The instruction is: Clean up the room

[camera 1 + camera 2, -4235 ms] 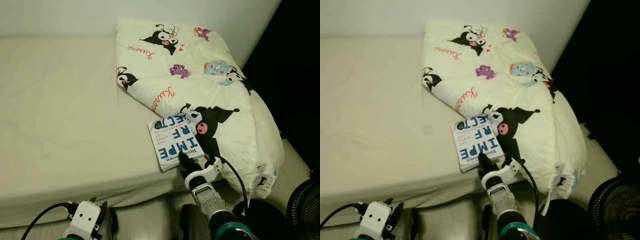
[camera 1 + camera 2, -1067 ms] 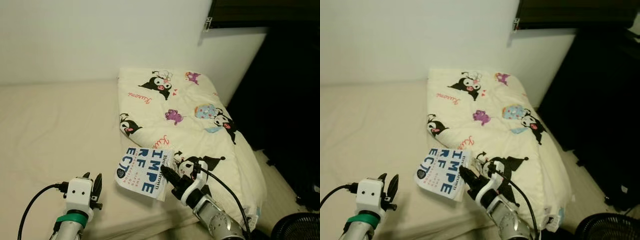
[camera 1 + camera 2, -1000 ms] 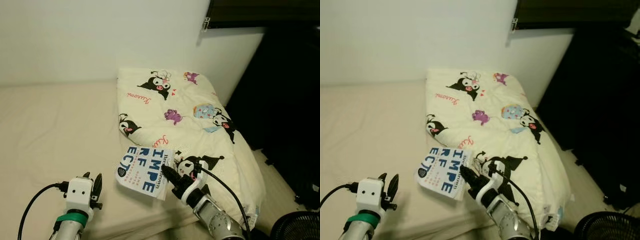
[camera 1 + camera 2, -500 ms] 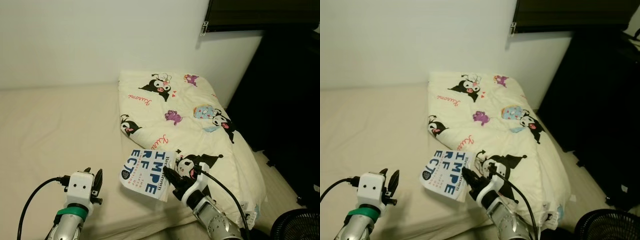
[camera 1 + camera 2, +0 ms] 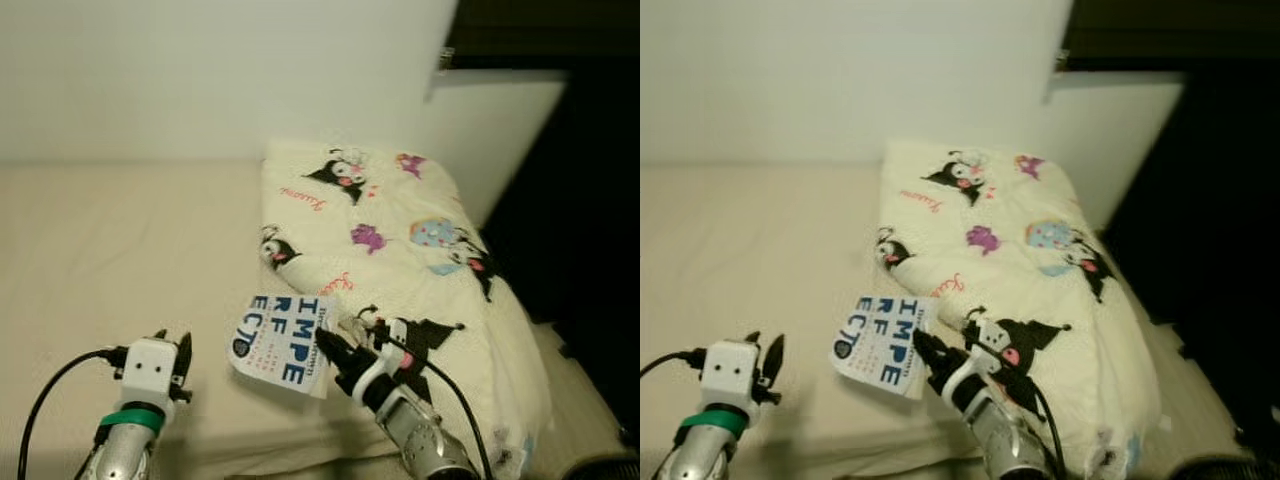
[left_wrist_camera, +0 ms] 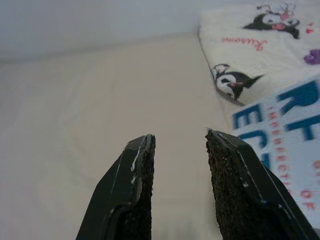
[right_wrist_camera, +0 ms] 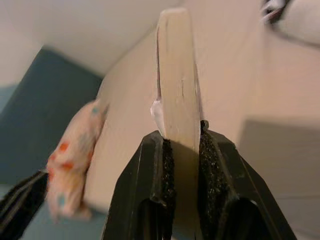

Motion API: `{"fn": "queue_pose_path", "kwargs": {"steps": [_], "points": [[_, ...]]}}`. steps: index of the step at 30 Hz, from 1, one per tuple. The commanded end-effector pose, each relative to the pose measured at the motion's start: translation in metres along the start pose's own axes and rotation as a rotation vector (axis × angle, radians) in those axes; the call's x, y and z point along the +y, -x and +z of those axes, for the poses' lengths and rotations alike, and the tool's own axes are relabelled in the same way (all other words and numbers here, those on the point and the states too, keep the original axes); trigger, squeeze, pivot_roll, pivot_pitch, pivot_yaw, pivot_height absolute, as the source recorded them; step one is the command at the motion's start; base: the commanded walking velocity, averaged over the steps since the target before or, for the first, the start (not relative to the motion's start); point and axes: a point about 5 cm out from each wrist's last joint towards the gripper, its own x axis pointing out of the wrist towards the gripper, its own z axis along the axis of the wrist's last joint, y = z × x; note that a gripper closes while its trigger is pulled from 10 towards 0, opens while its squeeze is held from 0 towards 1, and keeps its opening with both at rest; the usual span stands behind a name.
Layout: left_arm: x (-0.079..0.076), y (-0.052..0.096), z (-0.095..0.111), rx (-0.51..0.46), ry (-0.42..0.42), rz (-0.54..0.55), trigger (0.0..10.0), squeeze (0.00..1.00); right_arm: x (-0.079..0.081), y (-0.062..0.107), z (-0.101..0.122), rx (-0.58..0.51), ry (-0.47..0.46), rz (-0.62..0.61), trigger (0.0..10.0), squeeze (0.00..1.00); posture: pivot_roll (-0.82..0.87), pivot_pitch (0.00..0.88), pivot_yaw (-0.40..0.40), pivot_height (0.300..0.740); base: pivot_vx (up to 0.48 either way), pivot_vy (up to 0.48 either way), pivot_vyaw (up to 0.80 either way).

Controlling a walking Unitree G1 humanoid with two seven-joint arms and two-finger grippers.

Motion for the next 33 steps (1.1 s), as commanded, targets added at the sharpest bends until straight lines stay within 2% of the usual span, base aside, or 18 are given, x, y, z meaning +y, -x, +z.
{"fn": "queue_pose_path", "kwargs": {"steps": [1, 21, 33], "points": [[0.0067, 0.0009, -0.0002, 0.006, -0.001, 0.020, 10.0, 0.00, 0.0065, -0.0038, -0.0076, -0.004, -0.018, 0.017, 10.0, 0.00, 0.12, 0.000, 0.010, 0.740, 0.000, 0.000, 0.00], [0.0123, -0.0016, -0.0007, 0.019, -0.014, 0.008, 10.0, 0.00, 0.0090, -0.0092, -0.0097, -0.006, -0.031, 0.002, 10.0, 0.00, 0.12, 0.000, 0.007, 0.740, 0.000, 0.000, 0.00], [0.0152, -0.0036, -0.0006, 0.028, -0.019, 0.001, 10.0, 0.00, 0.0069, -0.0092, -0.0105, -0.014, -0.043, -0.017, 10.0, 0.00, 0.13, 0.000, 0.017, 0.740, 0.000, 0.343, 0.00]]}}
